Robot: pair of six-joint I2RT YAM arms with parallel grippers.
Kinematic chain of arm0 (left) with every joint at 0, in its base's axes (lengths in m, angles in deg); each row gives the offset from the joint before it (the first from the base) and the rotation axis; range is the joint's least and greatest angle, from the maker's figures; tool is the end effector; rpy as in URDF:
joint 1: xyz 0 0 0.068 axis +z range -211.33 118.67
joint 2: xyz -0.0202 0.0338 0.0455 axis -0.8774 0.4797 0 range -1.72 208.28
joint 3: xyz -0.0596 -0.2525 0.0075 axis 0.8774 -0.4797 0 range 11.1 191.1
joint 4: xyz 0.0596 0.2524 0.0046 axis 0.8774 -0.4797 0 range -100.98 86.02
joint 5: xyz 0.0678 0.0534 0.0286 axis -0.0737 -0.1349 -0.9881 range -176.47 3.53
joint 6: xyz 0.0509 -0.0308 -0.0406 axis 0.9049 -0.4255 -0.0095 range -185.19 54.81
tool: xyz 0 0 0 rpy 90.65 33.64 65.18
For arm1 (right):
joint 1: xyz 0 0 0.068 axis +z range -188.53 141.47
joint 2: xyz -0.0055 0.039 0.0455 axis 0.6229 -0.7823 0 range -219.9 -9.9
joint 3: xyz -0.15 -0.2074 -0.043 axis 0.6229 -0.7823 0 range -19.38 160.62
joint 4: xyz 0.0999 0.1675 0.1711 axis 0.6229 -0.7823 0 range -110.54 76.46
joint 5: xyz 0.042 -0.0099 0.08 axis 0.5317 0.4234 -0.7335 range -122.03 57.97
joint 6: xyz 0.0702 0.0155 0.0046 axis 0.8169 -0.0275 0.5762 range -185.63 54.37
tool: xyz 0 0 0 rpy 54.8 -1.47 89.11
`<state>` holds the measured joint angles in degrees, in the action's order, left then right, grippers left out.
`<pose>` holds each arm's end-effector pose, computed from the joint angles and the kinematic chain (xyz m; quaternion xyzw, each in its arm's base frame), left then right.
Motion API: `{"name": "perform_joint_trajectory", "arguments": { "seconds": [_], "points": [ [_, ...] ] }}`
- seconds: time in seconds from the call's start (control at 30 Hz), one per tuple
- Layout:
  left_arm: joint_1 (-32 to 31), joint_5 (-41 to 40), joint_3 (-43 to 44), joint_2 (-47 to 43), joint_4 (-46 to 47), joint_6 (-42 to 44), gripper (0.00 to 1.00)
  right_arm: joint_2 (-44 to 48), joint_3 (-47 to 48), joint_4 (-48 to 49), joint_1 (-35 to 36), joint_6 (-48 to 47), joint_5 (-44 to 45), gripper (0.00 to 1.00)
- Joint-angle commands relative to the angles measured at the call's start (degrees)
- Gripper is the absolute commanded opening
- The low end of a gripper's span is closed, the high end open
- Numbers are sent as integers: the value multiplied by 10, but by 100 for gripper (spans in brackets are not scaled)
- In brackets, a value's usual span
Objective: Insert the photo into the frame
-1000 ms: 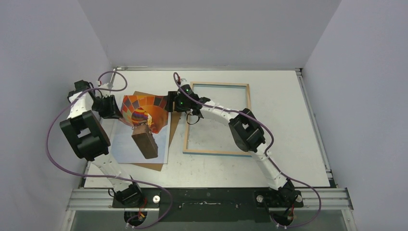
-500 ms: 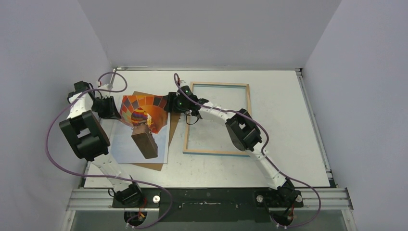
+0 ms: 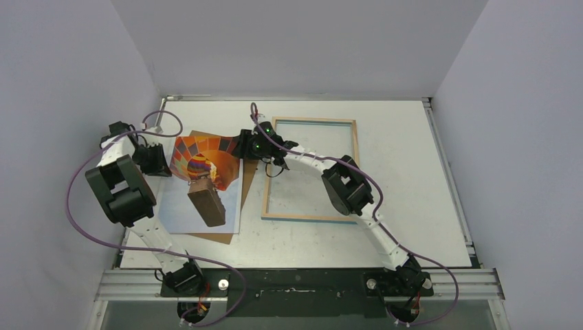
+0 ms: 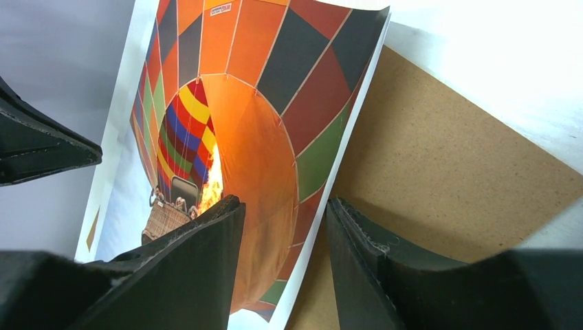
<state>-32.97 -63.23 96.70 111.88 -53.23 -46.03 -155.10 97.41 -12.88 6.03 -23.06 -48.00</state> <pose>0.3552 0.1651 0.1562 -0.0559 0.9721 -0.1394 0.1801 0.4045 0.4213 0.1324 -0.0865 0.8464 0.4390 0.2889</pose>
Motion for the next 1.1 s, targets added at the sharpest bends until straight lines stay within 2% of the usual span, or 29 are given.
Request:
{"name": "perform_joint_trajectory", "arguments": {
  "seconds": [0.0, 0.13, 0.23, 0.5, 0.53, 0.7, 0.87, 1.07],
  "points": [
    [6, -12, 9, -1, 28, 14, 10, -23, 24, 41, -4, 15, -13, 47],
    [5, -7, 12, -2, 21, 17, 9, -34, 31, 47, -4, 23, -19, 46],
    [6, 4, 13, -7, 16, 17, 8, -43, 39, 43, -4, 25, -21, 40],
    [1, 59, 53, -23, -38, 11, 8, -15, 47, 60, -10, 11, -24, 7],
    [-3, 65, 63, -24, -49, 11, 9, -4, 47, 68, -13, 8, -29, 6],
    [-21, 97, 129, -50, -100, 6, 17, 70, 45, 114, -31, -21, -70, 5],
    [-44, 127, 265, -64, -170, -2, 32, 167, 43, 110, -61, -92, -103, 5],
    [-90, 141, 452, -42, -258, -6, 41, 312, 33, 13, -82, -236, -87, 5]
  ]
}}
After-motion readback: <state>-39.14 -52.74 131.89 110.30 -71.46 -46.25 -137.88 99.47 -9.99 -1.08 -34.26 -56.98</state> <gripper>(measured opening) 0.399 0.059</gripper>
